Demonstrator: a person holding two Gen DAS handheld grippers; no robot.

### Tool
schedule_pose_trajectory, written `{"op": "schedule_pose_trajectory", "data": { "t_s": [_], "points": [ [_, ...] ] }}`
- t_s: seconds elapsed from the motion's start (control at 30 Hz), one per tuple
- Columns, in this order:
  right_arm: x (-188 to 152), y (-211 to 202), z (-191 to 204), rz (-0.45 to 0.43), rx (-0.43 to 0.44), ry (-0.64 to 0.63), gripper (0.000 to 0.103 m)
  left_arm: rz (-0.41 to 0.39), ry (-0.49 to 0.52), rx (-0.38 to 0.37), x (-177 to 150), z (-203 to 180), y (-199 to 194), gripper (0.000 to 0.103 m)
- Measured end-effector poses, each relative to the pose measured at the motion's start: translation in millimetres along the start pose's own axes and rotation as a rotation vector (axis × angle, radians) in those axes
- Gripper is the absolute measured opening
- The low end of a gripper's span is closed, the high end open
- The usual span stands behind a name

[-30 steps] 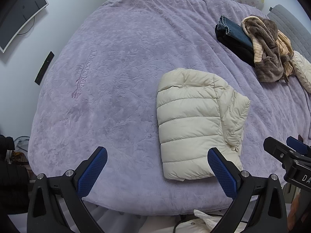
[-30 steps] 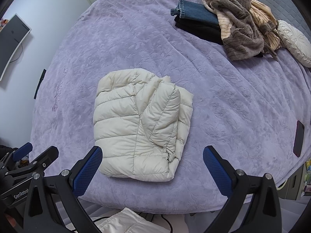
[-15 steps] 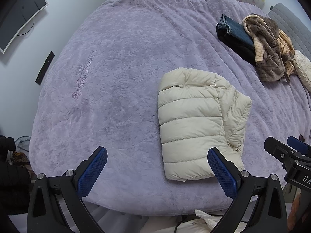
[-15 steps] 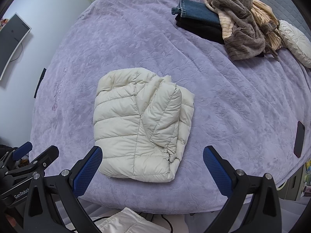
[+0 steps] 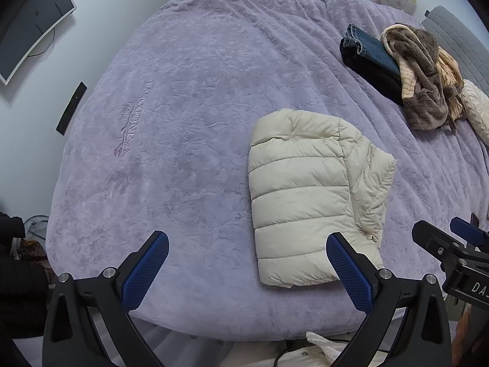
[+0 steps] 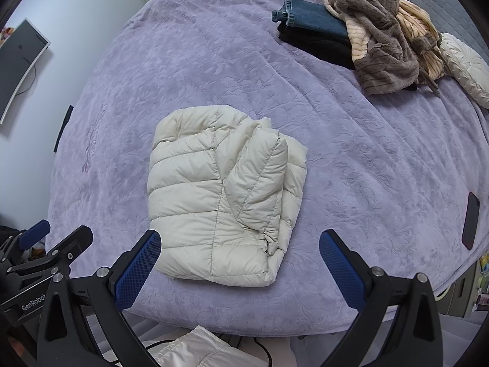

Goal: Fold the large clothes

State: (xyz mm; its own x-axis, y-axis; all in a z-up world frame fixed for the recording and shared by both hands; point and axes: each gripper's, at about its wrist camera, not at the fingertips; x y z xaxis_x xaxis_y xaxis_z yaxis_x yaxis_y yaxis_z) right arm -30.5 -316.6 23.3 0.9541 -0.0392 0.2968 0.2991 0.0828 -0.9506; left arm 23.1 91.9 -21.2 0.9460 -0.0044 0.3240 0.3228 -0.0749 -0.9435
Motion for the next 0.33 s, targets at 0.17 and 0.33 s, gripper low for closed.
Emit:
{"op": "schedule_pose_trajectory", "data": {
  "t_s": [0.17, 0.33],
  "points": [
    [-0.8, 0.9, 0.8, 0.002, 0.002, 0.002, 0.103, -0.007, -0.001, -0.016, 2.7, 0.8, -2.8, 0.103],
    [0.4, 0.6, -0.2, 0.002, 0.001, -0.002, 0.103, 0.004, 0.011, -0.024, 2.5, -1.0, -3.4, 0.103]
  ]
}}
Point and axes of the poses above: each gripper's, at about its wrist camera, not at the fingertips, and y roughly the way its jaws point, z to its left, x to its top, and after that the axes turned 14 degrees about -y, right-handed
